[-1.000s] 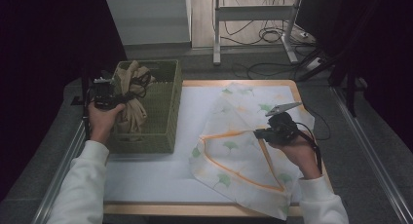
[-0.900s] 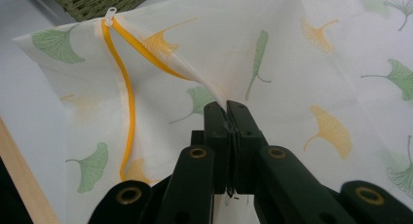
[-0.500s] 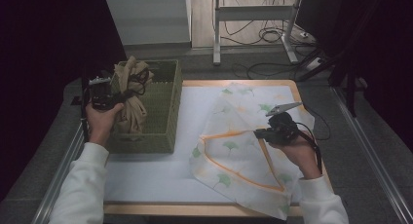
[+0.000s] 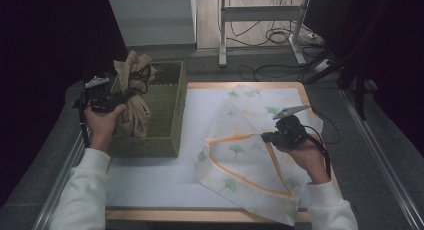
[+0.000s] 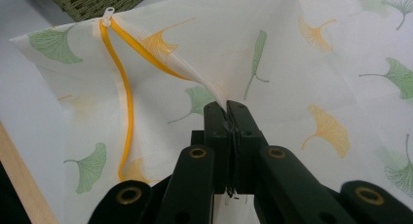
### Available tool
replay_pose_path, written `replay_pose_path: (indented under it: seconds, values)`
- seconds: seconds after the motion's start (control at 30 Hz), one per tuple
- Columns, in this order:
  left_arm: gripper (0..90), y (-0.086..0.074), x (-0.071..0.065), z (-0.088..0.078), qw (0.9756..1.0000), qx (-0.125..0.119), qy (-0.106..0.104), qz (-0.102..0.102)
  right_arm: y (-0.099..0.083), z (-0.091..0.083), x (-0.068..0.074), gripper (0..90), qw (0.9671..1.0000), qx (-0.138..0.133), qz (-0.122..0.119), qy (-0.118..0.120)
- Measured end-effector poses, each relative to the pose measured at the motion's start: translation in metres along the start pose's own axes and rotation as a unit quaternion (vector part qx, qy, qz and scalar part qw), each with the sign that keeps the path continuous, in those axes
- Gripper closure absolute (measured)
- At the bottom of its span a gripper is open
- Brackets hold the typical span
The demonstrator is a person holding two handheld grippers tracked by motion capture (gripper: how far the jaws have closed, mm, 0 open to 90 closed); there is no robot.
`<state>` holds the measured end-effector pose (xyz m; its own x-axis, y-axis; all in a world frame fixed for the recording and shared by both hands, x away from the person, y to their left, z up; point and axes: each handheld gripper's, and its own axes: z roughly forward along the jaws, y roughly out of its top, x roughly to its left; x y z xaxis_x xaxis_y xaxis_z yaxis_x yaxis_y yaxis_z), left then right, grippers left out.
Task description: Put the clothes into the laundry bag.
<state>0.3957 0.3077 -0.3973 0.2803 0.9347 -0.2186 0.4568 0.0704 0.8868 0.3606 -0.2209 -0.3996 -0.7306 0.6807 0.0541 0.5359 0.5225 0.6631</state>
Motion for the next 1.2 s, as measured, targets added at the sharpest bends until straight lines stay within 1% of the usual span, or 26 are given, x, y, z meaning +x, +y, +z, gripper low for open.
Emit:
replay_pose_path:
  seconds: [0.27,0.4,0.5,0.6,0.97,1.07,1.2]
  values:
    - [79.0,0.002,-0.008,-0.006,0.9998,-0.016,-0.010,0.005,0.000,0.000,0.000,86.7,1.0000,-0.001,0.001,0.000]
    - [79.0,0.006,-0.011,-0.011,0.9994,-0.028,-0.018,0.002,0.000,-0.001,0.000,86.7,1.0000,0.000,0.002,0.000]
    - [78.9,0.007,-0.012,-0.013,0.9993,-0.026,-0.025,0.002,0.000,-0.001,0.000,86.7,1.0000,-0.001,0.002,0.000]
    - [78.9,0.008,-0.014,-0.014,0.9993,-0.028,-0.025,0.006,0.000,-0.001,-0.001,86.7,1.0000,0.000,0.001,0.000]
    - [79.0,0.012,-0.023,-0.025,0.9981,-0.051,-0.031,0.013,0.000,0.000,-0.001,86.7,1.0000,0.001,0.001,-0.001]
    - [79.0,0.014,-0.025,-0.027,0.9978,-0.053,-0.040,0.010,0.000,-0.001,-0.001,86.7,1.0000,0.000,0.001,-0.001]
    - [78.9,0.015,-0.030,-0.030,0.9972,-0.059,-0.044,0.015,0.000,-0.001,0.000,86.7,1.0000,0.000,0.002,0.000]
